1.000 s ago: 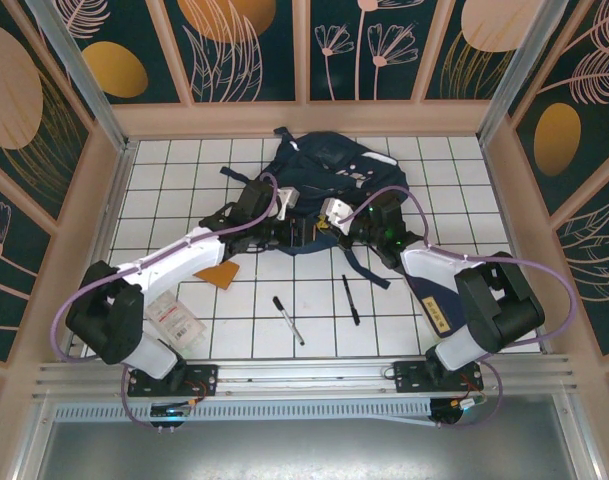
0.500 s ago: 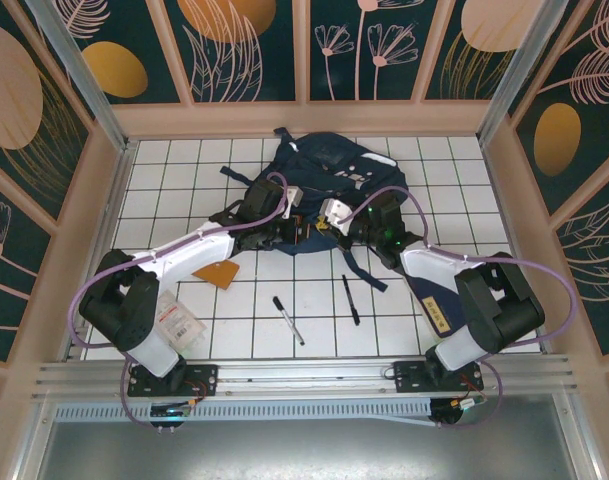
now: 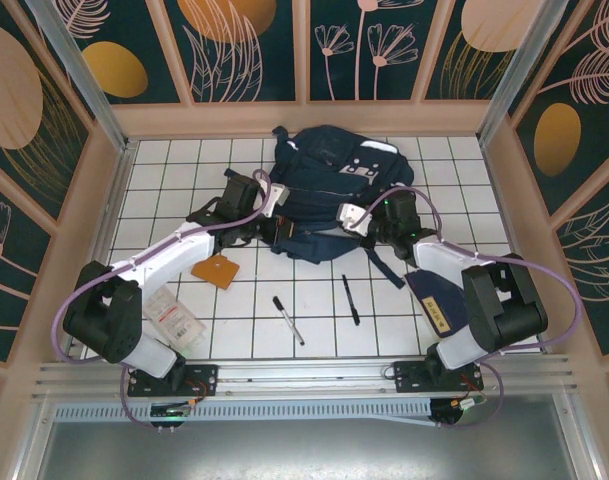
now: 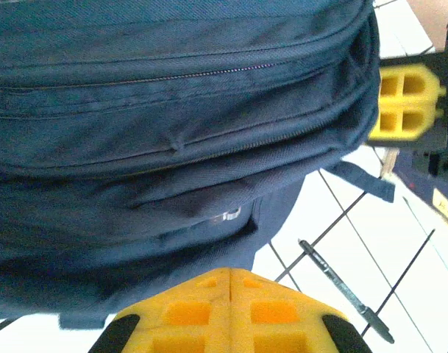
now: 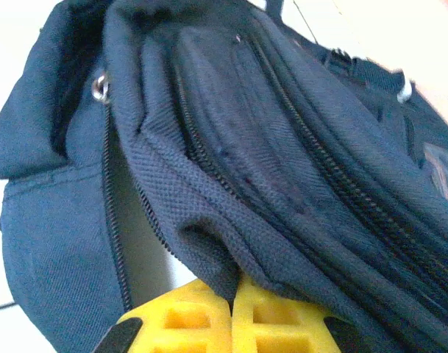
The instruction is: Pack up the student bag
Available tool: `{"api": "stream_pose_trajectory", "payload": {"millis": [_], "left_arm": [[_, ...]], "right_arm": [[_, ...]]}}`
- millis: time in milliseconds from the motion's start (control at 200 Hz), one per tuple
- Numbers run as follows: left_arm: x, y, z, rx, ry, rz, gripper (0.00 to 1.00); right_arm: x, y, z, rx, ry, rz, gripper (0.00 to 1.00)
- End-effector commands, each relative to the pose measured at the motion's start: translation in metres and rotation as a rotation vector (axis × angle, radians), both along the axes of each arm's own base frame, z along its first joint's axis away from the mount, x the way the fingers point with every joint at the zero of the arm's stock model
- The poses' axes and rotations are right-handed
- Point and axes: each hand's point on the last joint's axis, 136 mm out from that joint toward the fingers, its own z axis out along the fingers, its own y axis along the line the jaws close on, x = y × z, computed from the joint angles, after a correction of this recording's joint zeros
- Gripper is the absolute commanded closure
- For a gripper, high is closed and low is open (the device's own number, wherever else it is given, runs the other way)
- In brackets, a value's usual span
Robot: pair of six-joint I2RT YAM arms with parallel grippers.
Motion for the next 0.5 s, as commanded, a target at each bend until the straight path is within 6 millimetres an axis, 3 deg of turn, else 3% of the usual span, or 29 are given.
{"api": "stream_pose_trajectory", "payload": {"millis": [0,80,125,150,205,260,300,380,410,495], "left_arm": [[-0.01,0.002,-0.017,0.06,-0.016,-0.082,1.0],[-0.011,-0.006,-0.011,0.009,-0.025,-0.106,1.0],[-0.011,-0.013,-0.005,-0.031,-0.041,-0.113,1.0],[-0.011,-0.016,-0.002,-0.046,-0.054,-0.121,1.0],[-0.014,-0.023,0.004,-0.062,-0.096,-0.146,0.72],[-0.015,-0.031,0.013,-0.08,-0.156,-0.18,0.61],[-0.019,-0.033,0.005,-0.067,-0.168,-0.199,0.56],[-0.012,-0.036,-0.005,-0.04,-0.184,-0.213,0.52],[-0.002,-0.04,0.003,-0.036,-0.216,-0.209,0.52],[0.015,-0.042,-0.008,0.021,-0.237,-0.191,0.52]], "right_arm": [[0.007,-0.016,0.011,-0.005,-0.04,-0.047,1.0],[-0.002,-0.017,0.032,0.058,-0.05,-0.041,0.87],[-0.006,-0.016,0.05,0.101,-0.079,-0.041,0.89],[-0.008,-0.016,0.058,0.126,-0.093,-0.043,0.96],[-0.01,-0.015,0.067,0.158,-0.11,-0.044,1.0],[-0.012,-0.013,0.067,0.163,-0.097,-0.033,1.0],[-0.011,-0.011,0.066,0.158,-0.083,-0.023,1.0],[-0.011,-0.008,0.07,0.173,-0.086,-0.006,1.0],[-0.011,-0.006,0.075,0.191,-0.093,-0.005,1.0],[-0.01,-0.003,0.087,0.228,-0.106,0.005,1.0]]}}
